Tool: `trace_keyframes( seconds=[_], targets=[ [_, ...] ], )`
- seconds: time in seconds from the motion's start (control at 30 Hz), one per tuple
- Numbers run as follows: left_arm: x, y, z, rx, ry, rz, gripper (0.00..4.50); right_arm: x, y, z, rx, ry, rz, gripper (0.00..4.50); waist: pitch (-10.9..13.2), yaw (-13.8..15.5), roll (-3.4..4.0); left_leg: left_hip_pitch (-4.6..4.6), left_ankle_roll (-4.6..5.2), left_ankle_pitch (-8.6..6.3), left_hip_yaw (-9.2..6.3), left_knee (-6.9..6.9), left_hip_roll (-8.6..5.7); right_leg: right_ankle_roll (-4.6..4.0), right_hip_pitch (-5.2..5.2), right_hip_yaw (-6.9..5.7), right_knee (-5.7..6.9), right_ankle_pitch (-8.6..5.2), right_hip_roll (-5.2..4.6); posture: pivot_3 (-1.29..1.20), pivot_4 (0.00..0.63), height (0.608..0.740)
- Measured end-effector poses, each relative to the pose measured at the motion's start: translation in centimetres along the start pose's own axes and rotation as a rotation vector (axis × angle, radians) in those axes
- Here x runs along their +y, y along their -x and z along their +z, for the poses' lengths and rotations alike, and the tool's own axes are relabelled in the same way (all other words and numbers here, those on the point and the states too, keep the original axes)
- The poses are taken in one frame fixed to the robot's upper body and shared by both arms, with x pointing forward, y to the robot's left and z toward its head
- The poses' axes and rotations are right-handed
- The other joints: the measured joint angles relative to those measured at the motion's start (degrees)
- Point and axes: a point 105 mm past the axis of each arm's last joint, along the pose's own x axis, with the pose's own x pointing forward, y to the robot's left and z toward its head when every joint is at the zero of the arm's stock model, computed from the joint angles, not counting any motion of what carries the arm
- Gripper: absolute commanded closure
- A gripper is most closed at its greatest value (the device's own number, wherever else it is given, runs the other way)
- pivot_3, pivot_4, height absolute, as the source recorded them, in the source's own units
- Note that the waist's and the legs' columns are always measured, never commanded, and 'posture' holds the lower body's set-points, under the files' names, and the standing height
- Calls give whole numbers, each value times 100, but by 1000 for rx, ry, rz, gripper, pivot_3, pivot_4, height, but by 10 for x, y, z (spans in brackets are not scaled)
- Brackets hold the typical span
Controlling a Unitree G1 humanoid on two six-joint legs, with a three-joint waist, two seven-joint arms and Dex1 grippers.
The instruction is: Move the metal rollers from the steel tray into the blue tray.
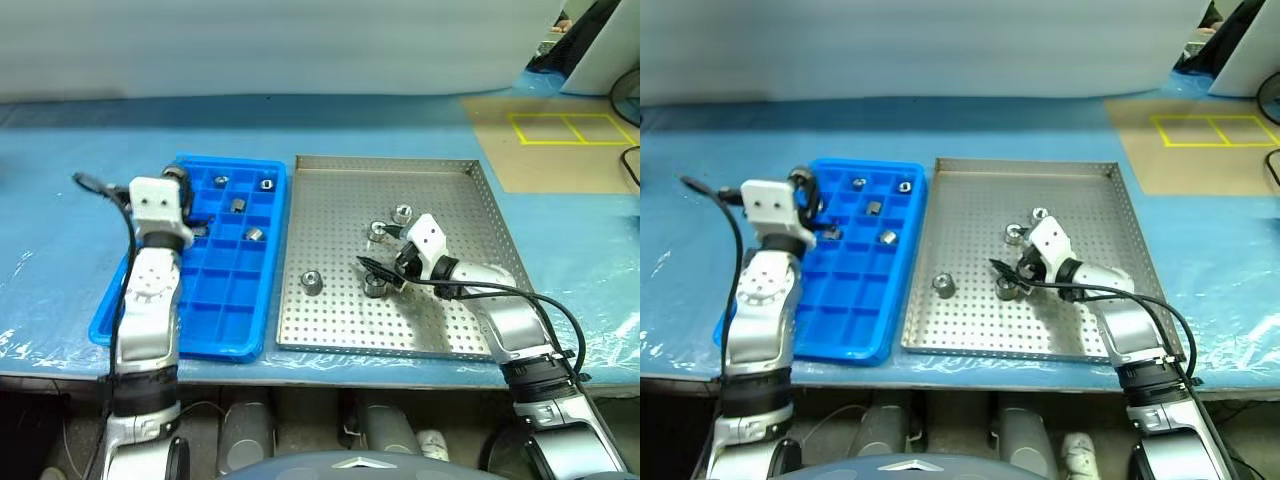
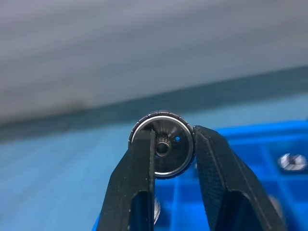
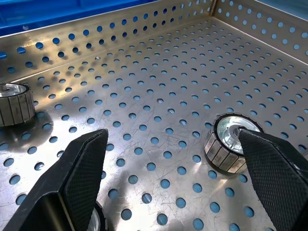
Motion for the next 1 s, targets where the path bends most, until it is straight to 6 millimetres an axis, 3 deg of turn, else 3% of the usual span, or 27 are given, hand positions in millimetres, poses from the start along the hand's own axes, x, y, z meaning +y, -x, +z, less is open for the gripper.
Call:
trace_keyframes(
  seconds=[0.13,0.33,0.53,0.7,0.9,1.0],
  targets=[
    [10,4,-7,32,-3,48,3638,0,0,0,-1,-1,1,0,0,4,-1,11,-2,-1,-1,1,-2,16,15,1,-2,-9,-1,-132,150,740],
    [8,28,-39,149,1,38,3638,0,0,0,-1,0,1,0,-1,-17,-1,13,2,-1,0,-8,1,2,12,2,-5,-1,2,-133,150,740],
    [14,58,-43,181,-2,63,3638,0,0,-1,2,0,4,0,-2,-10,-3,18,-2,-4,0,-9,0,23,19,3,-11,-14,1,-107,150,740],
    [14,65,-51,232,1,70,3638,0,-2,-1,4,1,15,0,-1,8,-3,32,-12,-7,0,-9,-1,42,32,3,-11,-24,2,-98,150,740],
    [11,52,-43,213,15,52,1695,1,-4,-1,1,-1,22,0,-2,5,-3,38,-14,-7,-1,-8,-1,42,35,4,-9,-24,2,-113,150,740],
    [7,38,-34,180,13,6,1695,1,-4,-1,2,0,21,0,-2,4,-3,36,-12,-6,-1,-10,-2,41,33,4,-7,-23,2,-113,150,740]
  ],
)
